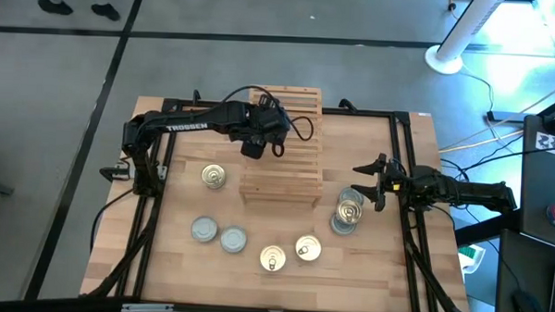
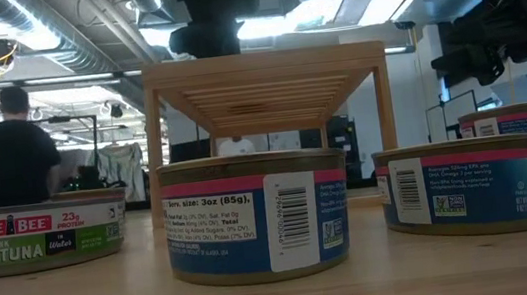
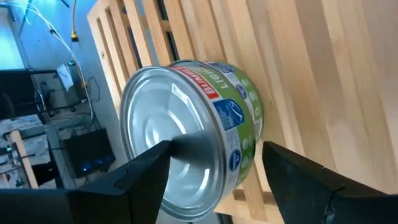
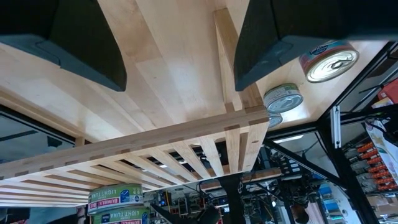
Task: Stack canned seafood by type on shelf
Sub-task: Stack the green tuna can on top of the green tuna can on the shelf, then put the blue tuna can on the shelf
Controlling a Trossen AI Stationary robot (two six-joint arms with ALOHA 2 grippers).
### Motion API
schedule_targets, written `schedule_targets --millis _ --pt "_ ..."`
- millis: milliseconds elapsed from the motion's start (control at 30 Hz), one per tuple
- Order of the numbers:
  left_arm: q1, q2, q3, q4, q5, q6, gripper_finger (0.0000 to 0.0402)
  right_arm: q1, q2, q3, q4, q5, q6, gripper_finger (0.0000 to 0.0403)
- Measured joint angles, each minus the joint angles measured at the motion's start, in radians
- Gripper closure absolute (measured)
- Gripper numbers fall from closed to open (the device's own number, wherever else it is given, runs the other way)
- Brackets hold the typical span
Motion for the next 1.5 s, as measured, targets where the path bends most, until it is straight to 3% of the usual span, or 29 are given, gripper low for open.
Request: schedule_targets --millis 633,1500 --pt "0.043 0.0 0.0 0.013 0.005 -0.006 0.0151 0.0 0.0 0.0 0.0 0.0 0.0 0.0109" --pt "0.011 -0.003 0.062 0.009 0.004 -0.029 0.0151 0.0 0.0 0.0 -0.001 -0.001 0.0 0.0109"
